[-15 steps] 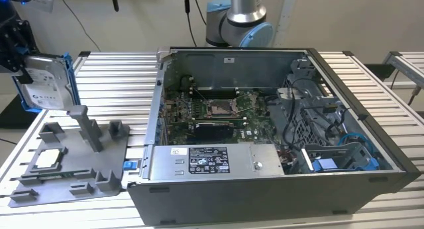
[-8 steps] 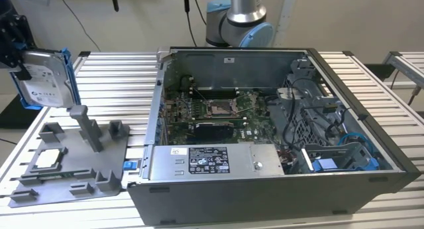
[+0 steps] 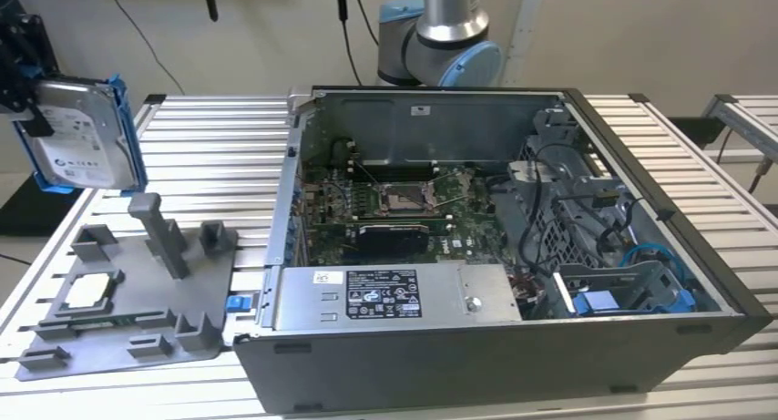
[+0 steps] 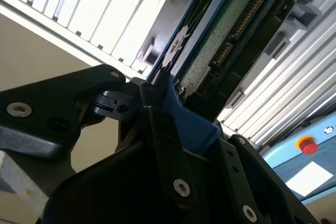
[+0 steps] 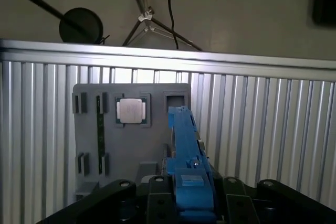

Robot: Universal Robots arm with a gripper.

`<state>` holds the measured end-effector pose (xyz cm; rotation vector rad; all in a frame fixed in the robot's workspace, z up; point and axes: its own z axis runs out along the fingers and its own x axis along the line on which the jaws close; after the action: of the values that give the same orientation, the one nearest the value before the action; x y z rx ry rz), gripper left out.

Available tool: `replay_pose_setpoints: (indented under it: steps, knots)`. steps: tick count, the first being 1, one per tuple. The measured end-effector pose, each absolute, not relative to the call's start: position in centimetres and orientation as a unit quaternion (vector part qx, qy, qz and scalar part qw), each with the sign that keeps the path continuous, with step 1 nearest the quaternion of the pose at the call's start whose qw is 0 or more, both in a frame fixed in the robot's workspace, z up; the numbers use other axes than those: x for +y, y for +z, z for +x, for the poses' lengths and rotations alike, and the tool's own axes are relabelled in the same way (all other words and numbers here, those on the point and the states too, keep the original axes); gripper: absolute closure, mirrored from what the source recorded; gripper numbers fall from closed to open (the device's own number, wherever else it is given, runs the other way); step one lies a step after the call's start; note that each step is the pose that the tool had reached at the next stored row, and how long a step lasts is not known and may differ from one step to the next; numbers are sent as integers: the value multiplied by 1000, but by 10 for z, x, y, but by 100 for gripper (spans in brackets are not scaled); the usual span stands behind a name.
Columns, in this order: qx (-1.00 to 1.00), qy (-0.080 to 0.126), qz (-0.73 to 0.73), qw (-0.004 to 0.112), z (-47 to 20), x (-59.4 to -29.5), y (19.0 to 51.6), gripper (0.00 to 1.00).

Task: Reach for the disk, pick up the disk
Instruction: 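Pick up the disk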

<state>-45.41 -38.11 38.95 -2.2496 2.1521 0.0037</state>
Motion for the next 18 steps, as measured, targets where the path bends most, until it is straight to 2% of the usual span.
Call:
replay_pose_setpoints:
  steps: [18]
  knots:
    - [690,-5,-724,20,-454,-381,413,100]
